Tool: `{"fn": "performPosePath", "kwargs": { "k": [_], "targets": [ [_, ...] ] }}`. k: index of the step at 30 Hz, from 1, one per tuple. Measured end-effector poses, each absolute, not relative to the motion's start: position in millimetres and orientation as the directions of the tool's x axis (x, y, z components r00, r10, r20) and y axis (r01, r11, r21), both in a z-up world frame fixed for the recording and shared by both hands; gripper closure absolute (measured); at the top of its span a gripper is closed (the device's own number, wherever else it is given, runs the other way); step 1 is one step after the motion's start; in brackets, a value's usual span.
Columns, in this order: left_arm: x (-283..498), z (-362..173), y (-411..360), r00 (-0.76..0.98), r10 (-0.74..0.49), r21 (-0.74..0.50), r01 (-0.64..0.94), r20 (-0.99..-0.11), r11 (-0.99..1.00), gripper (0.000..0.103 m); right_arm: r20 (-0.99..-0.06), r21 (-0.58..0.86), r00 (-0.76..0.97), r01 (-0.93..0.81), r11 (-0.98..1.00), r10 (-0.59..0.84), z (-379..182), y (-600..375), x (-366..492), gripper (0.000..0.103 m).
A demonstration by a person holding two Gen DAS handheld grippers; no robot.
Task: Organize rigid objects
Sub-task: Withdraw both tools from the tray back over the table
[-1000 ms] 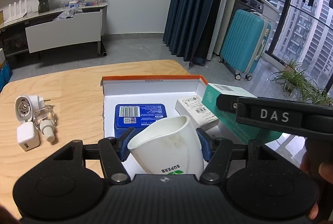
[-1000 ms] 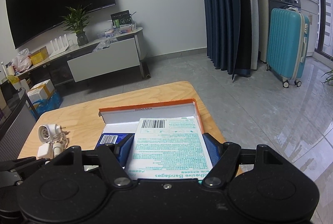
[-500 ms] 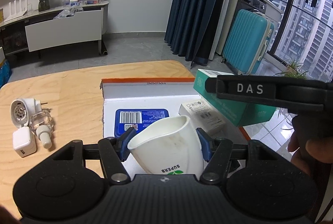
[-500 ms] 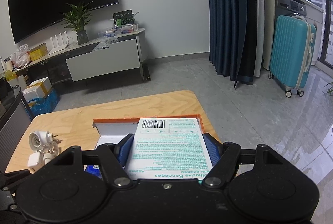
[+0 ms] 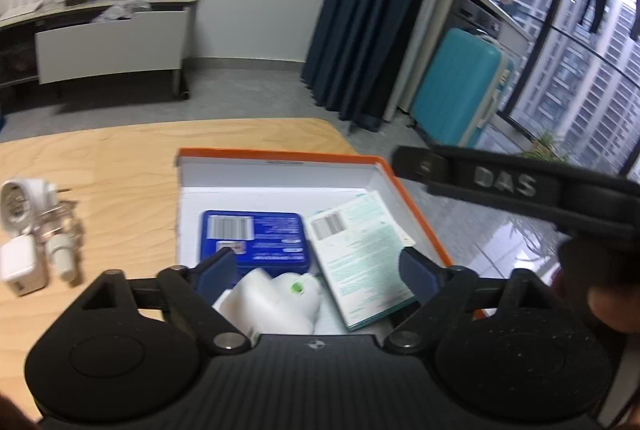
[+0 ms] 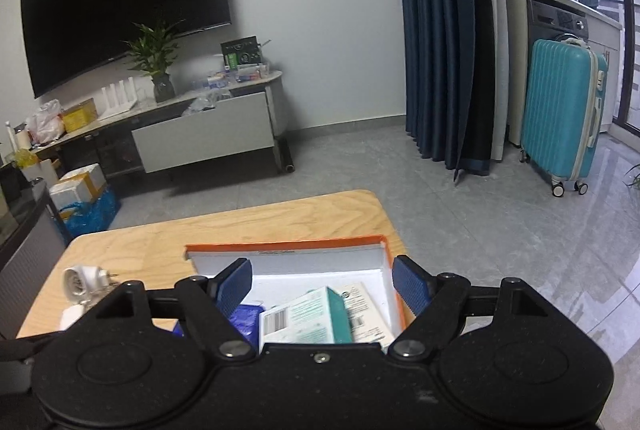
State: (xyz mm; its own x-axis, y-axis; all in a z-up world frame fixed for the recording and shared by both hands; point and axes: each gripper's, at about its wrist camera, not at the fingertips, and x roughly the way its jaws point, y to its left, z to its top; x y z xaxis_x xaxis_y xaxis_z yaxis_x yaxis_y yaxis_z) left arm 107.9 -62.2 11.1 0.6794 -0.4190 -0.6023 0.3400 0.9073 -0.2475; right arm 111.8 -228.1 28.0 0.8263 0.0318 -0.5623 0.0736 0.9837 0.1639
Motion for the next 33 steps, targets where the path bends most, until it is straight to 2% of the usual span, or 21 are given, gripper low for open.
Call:
{"fn": "performPosePath", "kwargs": {
  "k": [5,21,33],
  "targets": [
    [101,16,-41,0.706,-0.351,-0.226,0.269,-0.616,0.936,0.004,-0.566,0.179,0.823,0.064,0.982,0.049,31,-217,102,0.011],
    [89,19,58,0.753,-0.095,-0.186,-0.038,-0.651,0.982,0.003,-0.586,0.197,0.784,-0.106,0.975,0.204,25,-143,100,0.011],
    [124,-11,94,0.728,0.026,-0.148,-0.174,-0.685,0.973,0.003,-0.594,0.201,0.758,-0.184,0.962,0.269,19,-117,102,0.011]
  ]
}}
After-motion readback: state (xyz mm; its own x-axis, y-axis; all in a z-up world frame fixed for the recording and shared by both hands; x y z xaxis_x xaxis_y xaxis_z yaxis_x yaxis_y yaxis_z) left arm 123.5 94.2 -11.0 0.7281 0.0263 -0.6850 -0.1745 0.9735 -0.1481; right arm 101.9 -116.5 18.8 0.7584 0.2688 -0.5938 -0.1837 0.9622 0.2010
